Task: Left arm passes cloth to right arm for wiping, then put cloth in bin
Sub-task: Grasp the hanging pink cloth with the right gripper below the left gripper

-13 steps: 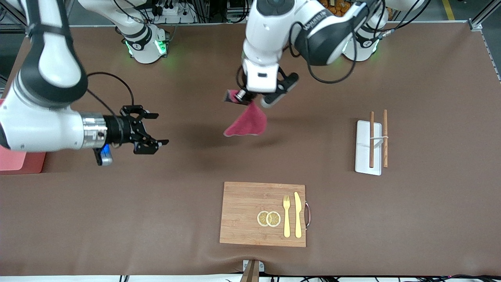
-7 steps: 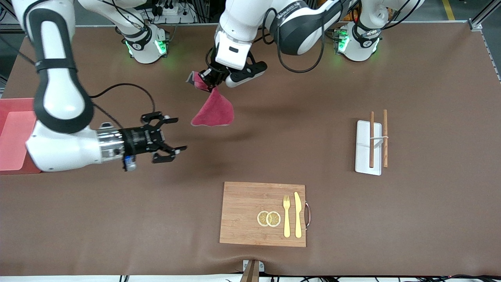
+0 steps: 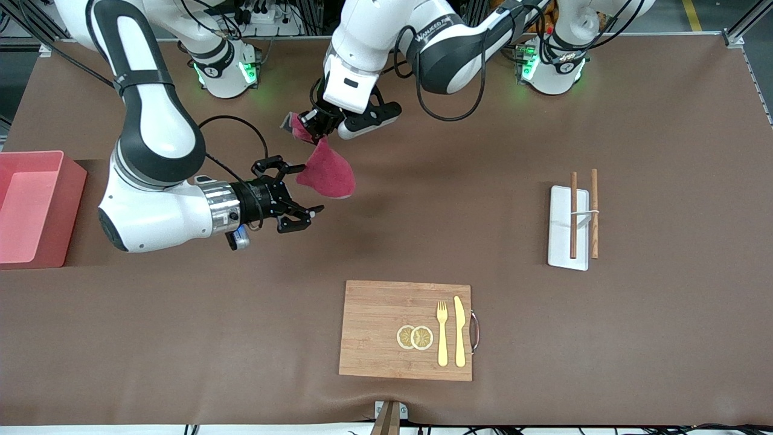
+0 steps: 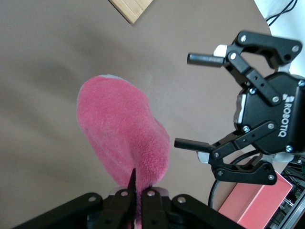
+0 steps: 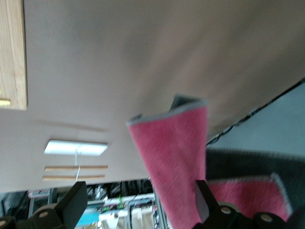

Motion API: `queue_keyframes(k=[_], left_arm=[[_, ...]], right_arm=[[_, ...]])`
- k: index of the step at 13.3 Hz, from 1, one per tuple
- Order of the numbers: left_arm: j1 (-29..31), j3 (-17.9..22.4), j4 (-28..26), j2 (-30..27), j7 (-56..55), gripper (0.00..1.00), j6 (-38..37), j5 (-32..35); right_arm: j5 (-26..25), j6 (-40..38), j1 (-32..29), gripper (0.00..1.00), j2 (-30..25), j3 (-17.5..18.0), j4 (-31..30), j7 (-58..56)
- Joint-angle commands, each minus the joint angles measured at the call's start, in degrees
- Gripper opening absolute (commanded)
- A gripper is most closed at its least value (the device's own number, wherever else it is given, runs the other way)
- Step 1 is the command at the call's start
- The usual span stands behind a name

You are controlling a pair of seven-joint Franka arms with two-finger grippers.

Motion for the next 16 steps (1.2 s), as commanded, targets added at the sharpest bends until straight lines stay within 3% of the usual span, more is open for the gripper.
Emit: queue_keyframes(k=[1, 3, 6, 7, 8, 9, 15, 16], left_arm=[[-0.1, 0.1, 0.5, 0.2, 0.4, 0.00, 0.5, 1.0], [-0.1, 0.1, 0.5, 0.1, 0.2, 0.00, 0.5, 1.0], [-0.1, 0.1, 0.5, 0.1, 0.1, 0.00, 0.5, 1.0], [-0.1, 0.1, 0.5, 0.1, 0.0, 0.00, 0.5, 1.0], [-0.1, 0.1, 0.5, 0.1, -0.1, 0.00, 0.5, 1.0], [-0.1, 0.1, 0.5, 0.1, -0.2, 0.00, 0.5, 1.0], [0.0, 0.1, 0.6, 0.1, -0.7, 0.00, 0.5, 0.8], [0.2, 0.1, 0.7, -0.1, -1.5, 0.16, 0.5, 0.6]], right_arm=[[-2.0, -5.1, -2.5, 1.00, -0.7, 0.0, 0.2, -4.2], [-2.2, -4.9, 1.1, 1.00, -1.6, 0.1, 0.1, -3.3], [-2.2, -4.6, 3.8, 0.73, -1.8, 0.1, -0.1, -3.2], [-2.3, -4.5, 4.9, 0.60, -1.8, 0.1, -0.1, -3.3], [-2.3, -3.8, 5.2, 0.23, -1.8, 0.1, -0.2, -3.3], [-2.3, -3.9, 4.9, 0.00, -1.6, 0.1, -0.2, -3.4], [-4.3, -4.2, 3.8, 0.00, -1.4, -0.2, 0.0, -6.0], [-4.4, -4.2, 3.7, 0.00, -1.4, -0.2, 0.2, -6.1]])
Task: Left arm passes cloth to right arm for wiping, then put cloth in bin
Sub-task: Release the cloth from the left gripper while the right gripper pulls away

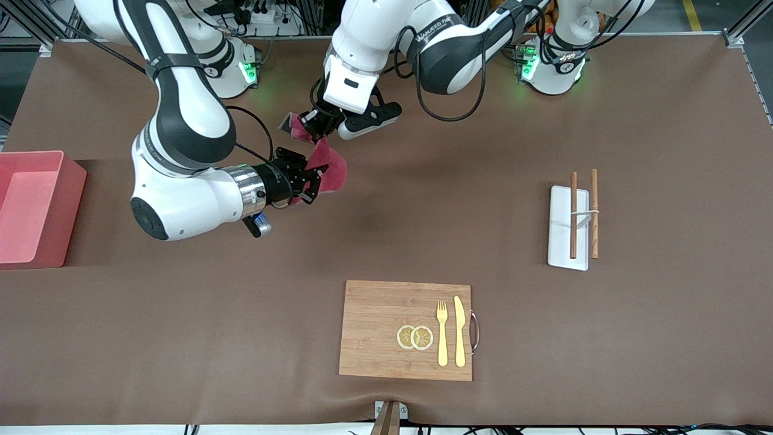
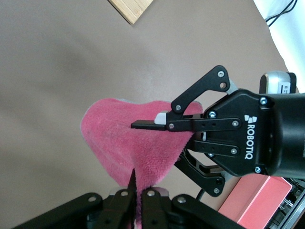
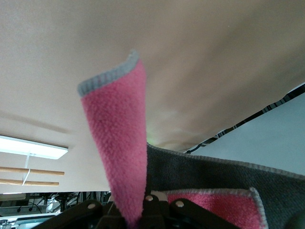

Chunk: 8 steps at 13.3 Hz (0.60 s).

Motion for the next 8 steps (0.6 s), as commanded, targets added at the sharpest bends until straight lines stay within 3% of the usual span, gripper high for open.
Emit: queue_keyframes(k=[1, 2, 5, 8], left_arm=[[0.2, 0.0, 0.6, -0.3, -1.8, 0.93, 0.4, 0.6], [-0.1, 0.0, 0.6, -0.6, -2.0, 1.00, 0.4, 0.9], [3.1, 0.2, 0.5, -2.4, -1.8, 1.00, -0.1, 0.6], [8.8, 0.1, 0.2, -4.3, -1.7, 1.00, -5.0, 0.4]], right_arm=[[-1.1, -0.3, -1.3, 0.00, -0.7, 0.4, 0.4, -1.0], [-2.0, -0.3, -2.3, 0.00, -0.4, 0.4, 0.5, -3.1], [-8.0, 0.6, -4.6, 0.00, 0.8, 0.2, 0.5, -13.3], [-13.2, 8.7, -4.7, 0.00, 2.9, 0.2, -1.0, -24.5]])
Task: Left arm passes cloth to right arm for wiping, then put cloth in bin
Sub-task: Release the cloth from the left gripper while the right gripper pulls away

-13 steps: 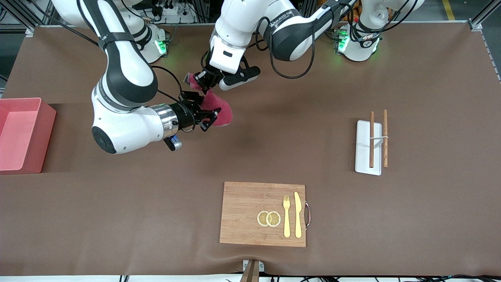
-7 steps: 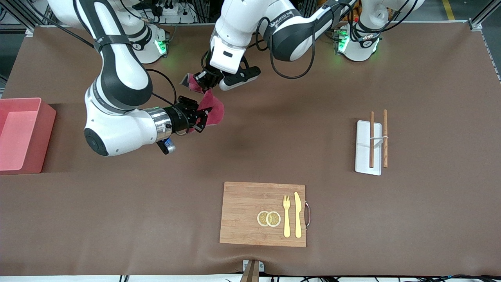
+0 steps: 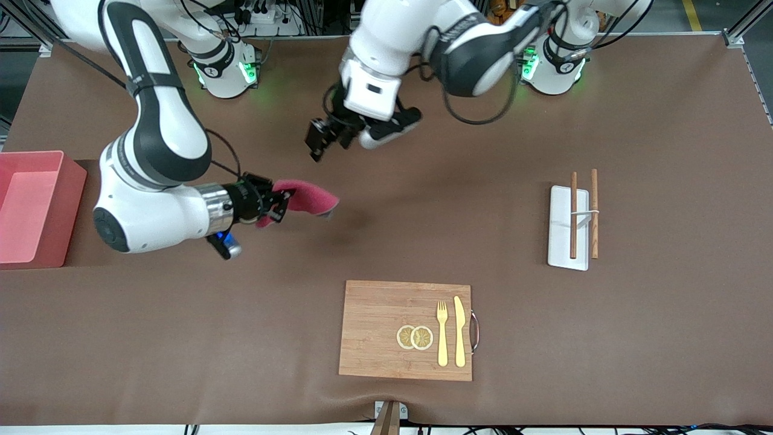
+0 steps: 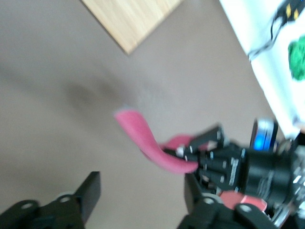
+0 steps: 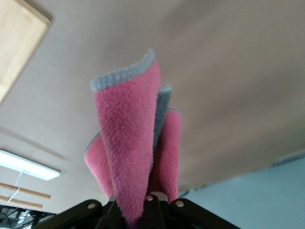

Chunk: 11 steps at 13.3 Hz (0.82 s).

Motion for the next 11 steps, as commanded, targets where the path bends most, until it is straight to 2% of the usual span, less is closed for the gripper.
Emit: queue_keyframes(k=[1, 3, 5, 6, 8, 11], left_arm=[[5.9, -0.2, -0.7, -2.6, -0.4, 1.00, -4.6, 0.4], [10.6, -0.2, -0.7, -2.7, 0.1, 1.00, -7.4, 0.5], [14.3, -0.2, -0.7, -3.2, 0.2, 1.00, -8.6, 0.9], [16.4, -0.3, -0.7, -3.6, 0.4, 1.00, -9.9, 1.0], [20.6, -0.2, -0.7, -4.5, 1.0, 1.00, -10.5, 1.3], [26.9, -0.2, -0.7, -5.0, 8.0, 1.00, -14.4, 1.3]], right_arm=[[-4.4, 7.8, 1.6, 0.00, 2.8, 0.7, -1.2, -7.5], [-6.4, 15.9, 3.1, 0.00, 3.5, 0.7, -4.7, -10.4], [-9.0, 20.3, 2.8, 0.00, 4.1, 0.6, -7.4, -14.3], [-12.7, 22.6, 2.6, 0.00, 4.8, 0.6, -8.1, -15.4], [-19.6, 24.3, 1.2, 0.00, 5.2, 0.6, -9.0, -17.6], [-20.2, 22.2, -5.8, 0.00, 4.7, 0.5, -9.0, -31.3]])
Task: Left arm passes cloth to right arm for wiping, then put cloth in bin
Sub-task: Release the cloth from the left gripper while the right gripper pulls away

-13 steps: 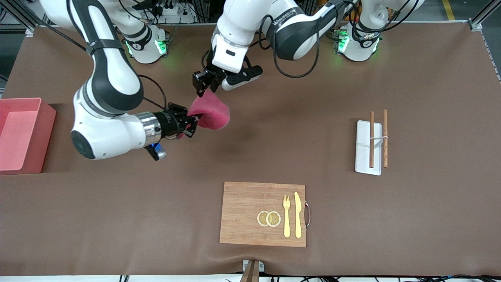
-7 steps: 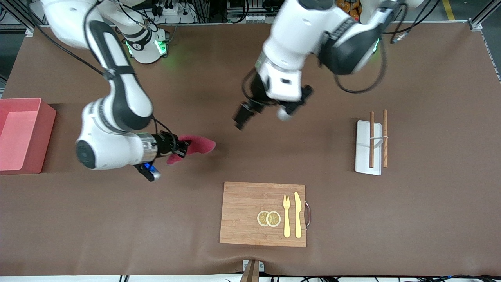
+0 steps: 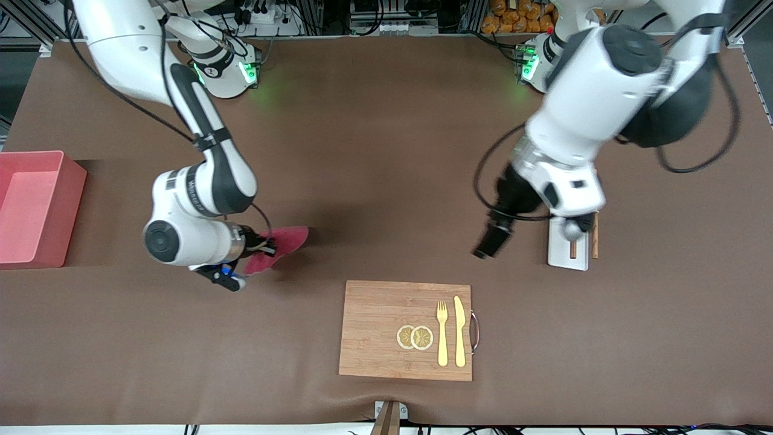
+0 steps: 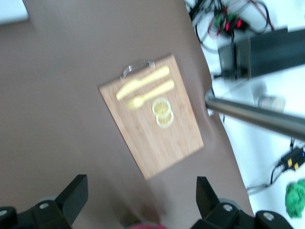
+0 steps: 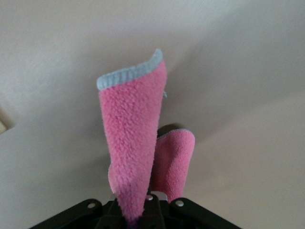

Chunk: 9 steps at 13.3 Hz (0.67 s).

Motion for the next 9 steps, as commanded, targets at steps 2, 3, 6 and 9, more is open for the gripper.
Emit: queue_keyframes(k=[2, 3, 6, 9], left_arm=[[7.8, -0.5, -0.9, -1.3, 11.3, 1.00, -6.4, 0.9], [9.9, -0.5, -0.9, -1.1, 15.4, 1.00, -7.4, 0.6], [16.8, -0.8, -0.9, -1.2, 28.2, 1.00, -10.9, 0.0], [22.1, -0.3, -1.0, -1.3, 40.4, 1.00, -13.2, -1.9]], right_arm=[[-1.3, -1.4, -11.5, 0.00, -0.8, 0.8, -0.4, -20.2], [-1.3, -1.5, -14.5, 0.00, -0.8, 0.8, -0.5, -26.3], [-7.6, -0.9, -23.7, 0.00, -0.8, 0.8, -0.1, -42.2], [-14.2, -0.9, -29.8, 0.00, -1.3, 0.8, 2.3, -53.1]])
